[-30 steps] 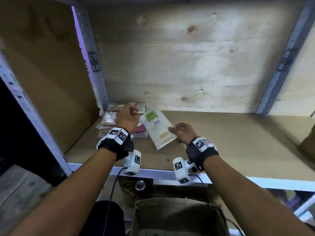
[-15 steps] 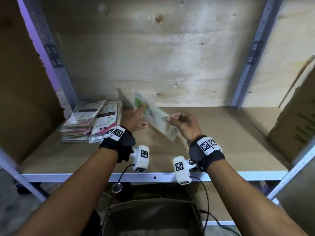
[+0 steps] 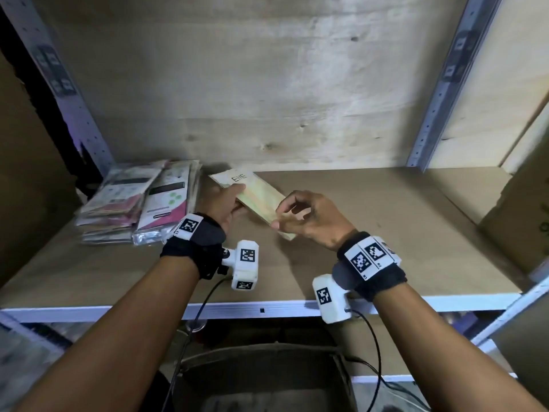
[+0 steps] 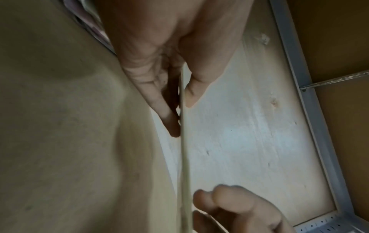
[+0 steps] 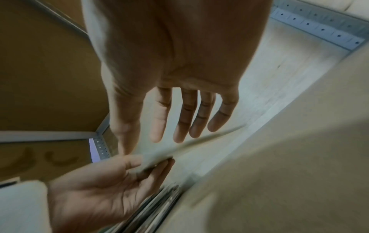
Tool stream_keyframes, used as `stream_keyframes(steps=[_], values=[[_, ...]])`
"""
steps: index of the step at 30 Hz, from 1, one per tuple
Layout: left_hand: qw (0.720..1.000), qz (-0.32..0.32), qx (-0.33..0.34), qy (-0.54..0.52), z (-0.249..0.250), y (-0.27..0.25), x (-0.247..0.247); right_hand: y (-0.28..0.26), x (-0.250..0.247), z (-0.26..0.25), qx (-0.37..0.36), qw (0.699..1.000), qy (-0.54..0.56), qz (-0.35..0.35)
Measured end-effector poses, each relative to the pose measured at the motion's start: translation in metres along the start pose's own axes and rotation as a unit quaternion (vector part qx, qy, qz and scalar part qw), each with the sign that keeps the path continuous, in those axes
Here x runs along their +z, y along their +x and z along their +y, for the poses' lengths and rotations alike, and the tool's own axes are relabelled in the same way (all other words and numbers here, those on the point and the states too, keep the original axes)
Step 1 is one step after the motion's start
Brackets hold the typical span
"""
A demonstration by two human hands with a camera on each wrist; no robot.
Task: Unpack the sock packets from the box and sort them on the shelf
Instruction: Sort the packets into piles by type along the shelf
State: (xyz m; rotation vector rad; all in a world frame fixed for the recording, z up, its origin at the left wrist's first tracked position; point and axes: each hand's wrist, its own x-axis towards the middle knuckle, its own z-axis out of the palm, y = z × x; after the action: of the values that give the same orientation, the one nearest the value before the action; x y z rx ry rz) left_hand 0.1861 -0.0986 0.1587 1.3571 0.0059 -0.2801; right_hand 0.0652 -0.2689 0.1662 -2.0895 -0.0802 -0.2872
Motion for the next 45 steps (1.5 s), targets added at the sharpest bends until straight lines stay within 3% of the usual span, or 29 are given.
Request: stream_keyframes(steps=[6,11,16,20,28,34,37,40,45], values=[[0.999,0.013,-0.005,0.046,-0.013,-0.001,-0.012,0.006,-0.012,0.016,0.076,0.995,-0.002,0.056],[0.998,0.004,-0.009,0.067,-0.019,-0.006,-0.015,0.004,-0.001,0.018,0.181,0.981,0.071,0.002],[1.000,-0.013,-0.011,0.019,-0.024,-0.010,-0.011,-0.003,-0.001,0.015,0.208,0.967,0.142,-0.041],[0.996,-0.068,-0.019,0.059,-0.021,-0.024,-0.005,-0.006,-0.002,0.017,0.206,0.960,0.191,-0.002],[0.950,-0.197,-0.073,0.231,-0.015,-0.047,-0.003,-0.010,-0.005,0.022,0.236,0.946,0.214,0.059],[0.951,-0.162,-0.054,0.258,-0.015,-0.045,0.004,-0.009,-0.009,0.022,0.275,0.946,0.169,0.041],[0.956,-0.115,-0.059,0.264,-0.018,-0.042,0.005,-0.007,-0.011,0.025,0.287,0.943,0.161,0.038],[0.939,-0.088,-0.035,0.332,-0.019,-0.041,0.001,-0.005,-0.016,0.028,0.290,0.954,0.076,0.035],[0.940,-0.079,-0.035,0.329,-0.018,-0.042,0.002,-0.003,-0.020,0.030,0.283,0.957,-0.050,0.036]])
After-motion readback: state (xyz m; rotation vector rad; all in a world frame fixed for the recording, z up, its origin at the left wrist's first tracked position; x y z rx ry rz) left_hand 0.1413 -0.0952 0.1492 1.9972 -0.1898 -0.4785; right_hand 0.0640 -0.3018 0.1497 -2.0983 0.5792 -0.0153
